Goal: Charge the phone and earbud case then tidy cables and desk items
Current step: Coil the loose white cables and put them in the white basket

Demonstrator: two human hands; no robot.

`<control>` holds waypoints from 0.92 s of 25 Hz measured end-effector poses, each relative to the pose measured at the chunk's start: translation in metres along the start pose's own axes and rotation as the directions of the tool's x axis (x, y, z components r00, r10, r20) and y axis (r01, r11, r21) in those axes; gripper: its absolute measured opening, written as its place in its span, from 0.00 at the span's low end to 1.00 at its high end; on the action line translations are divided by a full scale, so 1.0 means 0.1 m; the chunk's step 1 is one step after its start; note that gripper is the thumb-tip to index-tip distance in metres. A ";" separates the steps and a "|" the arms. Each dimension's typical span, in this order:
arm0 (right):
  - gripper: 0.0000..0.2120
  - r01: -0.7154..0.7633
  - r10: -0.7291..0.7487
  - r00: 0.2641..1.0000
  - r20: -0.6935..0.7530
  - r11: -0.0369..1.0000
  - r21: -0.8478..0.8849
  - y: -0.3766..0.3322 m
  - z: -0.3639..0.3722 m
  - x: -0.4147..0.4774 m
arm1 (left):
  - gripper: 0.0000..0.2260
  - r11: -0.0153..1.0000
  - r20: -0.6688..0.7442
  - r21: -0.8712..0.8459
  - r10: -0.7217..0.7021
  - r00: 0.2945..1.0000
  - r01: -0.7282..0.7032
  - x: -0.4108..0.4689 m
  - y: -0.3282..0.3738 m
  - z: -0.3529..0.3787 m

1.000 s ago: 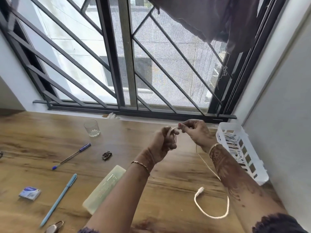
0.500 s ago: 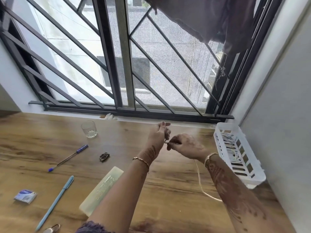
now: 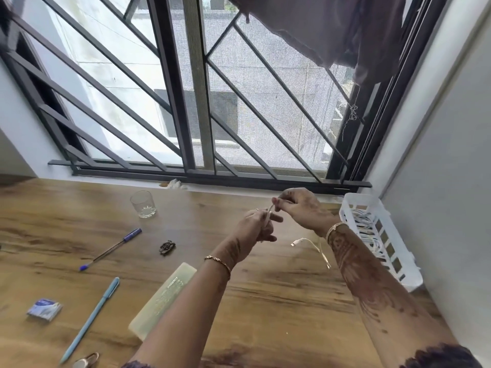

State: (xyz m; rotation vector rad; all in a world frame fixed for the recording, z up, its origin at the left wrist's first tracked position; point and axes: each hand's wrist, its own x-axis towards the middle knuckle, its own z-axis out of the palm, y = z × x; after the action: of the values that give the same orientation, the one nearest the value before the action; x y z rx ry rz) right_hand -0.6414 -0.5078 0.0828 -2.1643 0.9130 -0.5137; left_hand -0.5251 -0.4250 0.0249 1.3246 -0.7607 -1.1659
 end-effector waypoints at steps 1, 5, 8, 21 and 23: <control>0.14 -0.002 0.002 1.000 -0.020 1.000 0.003 0.03 0.03 0.03 | 0.19 0.999 0.036 -0.045 -0.003 0.999 0.005 -0.03 0.02 0.00; 0.18 -0.048 0.052 0.999 -0.016 0.983 0.179 0.16 0.20 0.08 | 0.19 0.950 0.134 -0.312 0.022 0.991 0.021 -0.09 0.08 -0.05; 0.17 -0.102 0.110 0.994 -0.025 0.970 0.220 0.22 0.34 0.03 | 0.21 0.859 0.128 -0.511 0.046 0.991 0.025 -0.12 0.21 -0.05; 0.16 0.000 0.029 0.993 0.113 0.969 -0.248 -0.02 0.32 -0.21 | 0.15 0.977 -0.261 -0.072 0.174 0.949 -0.199 0.29 0.16 -0.08; 0.16 0.036 -0.015 0.996 0.091 0.972 -0.233 -0.06 0.25 -0.21 | 0.14 0.983 -0.266 0.110 0.173 0.948 -0.149 0.33 0.04 -0.13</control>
State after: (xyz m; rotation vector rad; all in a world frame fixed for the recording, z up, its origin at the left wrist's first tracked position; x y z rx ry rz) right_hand -0.6381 -0.4779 0.0689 -2.3932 0.9369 -0.3320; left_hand -0.5026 -0.4524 0.0202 1.4334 -0.7082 -0.8053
